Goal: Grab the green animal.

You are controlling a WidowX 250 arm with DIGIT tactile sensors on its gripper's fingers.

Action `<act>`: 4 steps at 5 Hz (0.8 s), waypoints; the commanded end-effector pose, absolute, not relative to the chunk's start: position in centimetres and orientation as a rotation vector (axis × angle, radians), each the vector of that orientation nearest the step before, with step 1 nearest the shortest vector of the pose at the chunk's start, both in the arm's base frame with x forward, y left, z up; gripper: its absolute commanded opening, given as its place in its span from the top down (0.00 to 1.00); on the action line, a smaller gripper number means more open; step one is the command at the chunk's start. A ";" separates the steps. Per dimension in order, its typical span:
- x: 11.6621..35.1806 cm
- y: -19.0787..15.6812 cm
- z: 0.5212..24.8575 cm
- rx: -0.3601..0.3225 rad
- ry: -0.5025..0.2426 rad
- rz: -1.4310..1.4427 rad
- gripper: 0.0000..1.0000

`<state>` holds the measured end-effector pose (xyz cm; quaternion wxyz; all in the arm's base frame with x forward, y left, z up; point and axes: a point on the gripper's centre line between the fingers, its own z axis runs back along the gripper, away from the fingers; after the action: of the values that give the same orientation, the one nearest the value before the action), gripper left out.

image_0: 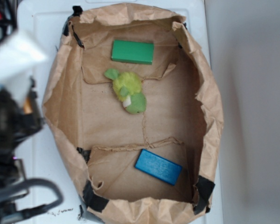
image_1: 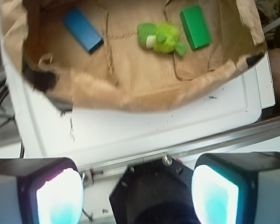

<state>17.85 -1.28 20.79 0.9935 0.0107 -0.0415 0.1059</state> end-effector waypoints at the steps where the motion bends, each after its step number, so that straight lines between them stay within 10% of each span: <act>1: 22.6 0.0 19.6 -0.073 -0.169 0.468 0.00; 4: 26.2 2.6 17.0 -0.242 -0.215 1.020 0.00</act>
<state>26.18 1.39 16.33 0.8707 -0.1049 -0.0906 0.4719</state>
